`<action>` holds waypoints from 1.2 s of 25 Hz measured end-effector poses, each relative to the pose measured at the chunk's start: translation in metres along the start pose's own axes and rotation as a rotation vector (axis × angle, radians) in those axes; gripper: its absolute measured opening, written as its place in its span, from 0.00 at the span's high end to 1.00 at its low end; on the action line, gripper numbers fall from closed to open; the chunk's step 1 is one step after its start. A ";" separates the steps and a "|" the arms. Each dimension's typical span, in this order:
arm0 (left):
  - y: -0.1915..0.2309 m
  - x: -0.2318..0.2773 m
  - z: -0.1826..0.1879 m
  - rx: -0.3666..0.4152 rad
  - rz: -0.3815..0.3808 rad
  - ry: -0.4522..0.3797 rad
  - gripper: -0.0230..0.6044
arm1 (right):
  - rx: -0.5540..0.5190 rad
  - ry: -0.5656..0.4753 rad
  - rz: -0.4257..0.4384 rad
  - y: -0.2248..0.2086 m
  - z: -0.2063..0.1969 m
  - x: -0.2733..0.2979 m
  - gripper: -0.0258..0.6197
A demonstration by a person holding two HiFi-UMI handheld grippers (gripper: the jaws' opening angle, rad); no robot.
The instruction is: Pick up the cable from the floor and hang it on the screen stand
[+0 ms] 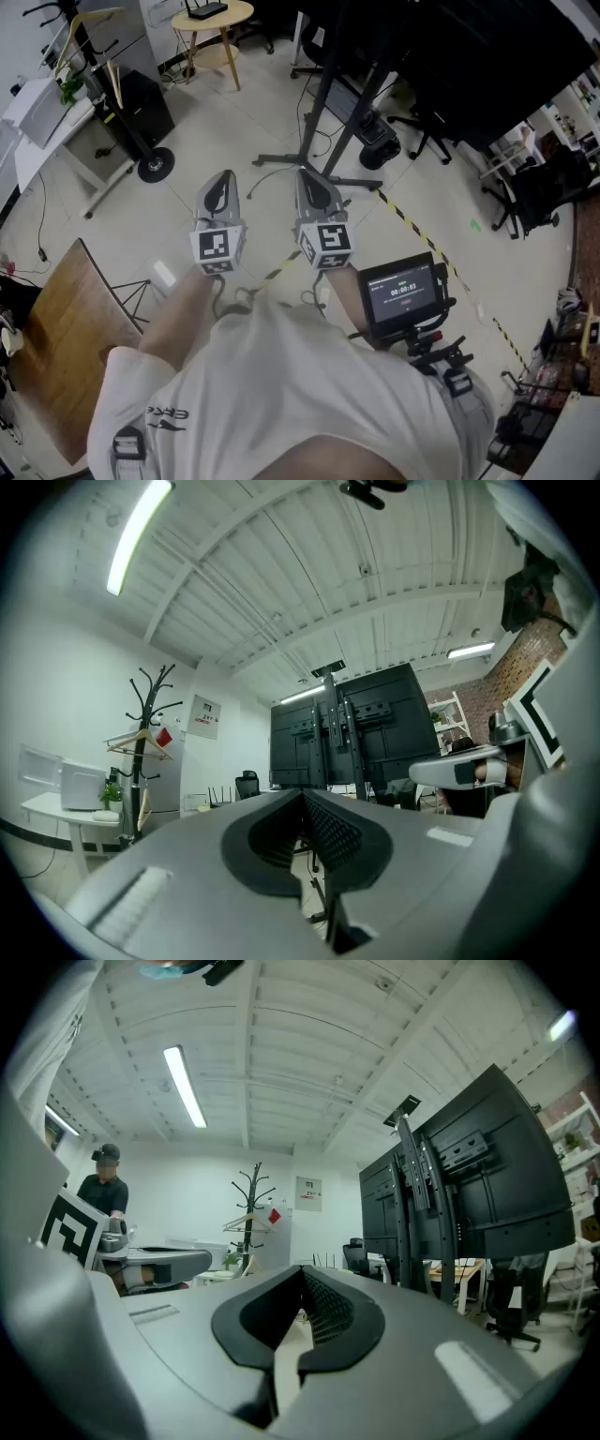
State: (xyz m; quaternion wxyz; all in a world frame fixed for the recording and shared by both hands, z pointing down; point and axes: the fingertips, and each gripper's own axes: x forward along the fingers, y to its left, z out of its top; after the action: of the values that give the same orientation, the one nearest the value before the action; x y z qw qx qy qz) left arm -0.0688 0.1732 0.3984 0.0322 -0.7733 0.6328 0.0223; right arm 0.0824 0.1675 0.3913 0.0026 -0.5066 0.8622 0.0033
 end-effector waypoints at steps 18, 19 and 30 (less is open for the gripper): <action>0.073 0.157 -0.028 0.027 0.038 0.012 0.96 | 0.011 0.010 0.021 -0.054 -0.018 0.179 0.94; 0.074 0.168 -0.030 0.032 0.051 0.019 0.96 | 0.014 0.009 0.030 -0.062 -0.019 0.189 0.94; 0.064 0.275 -0.049 0.054 0.147 0.081 0.96 | 0.026 0.026 0.116 -0.153 -0.028 0.273 0.94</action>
State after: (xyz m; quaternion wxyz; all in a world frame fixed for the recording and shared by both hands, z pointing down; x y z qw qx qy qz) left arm -0.0772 -0.1120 0.4252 0.0255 -0.7239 0.6891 -0.0236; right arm 0.0828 -0.1459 0.4162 -0.0020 -0.4557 0.8900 -0.0145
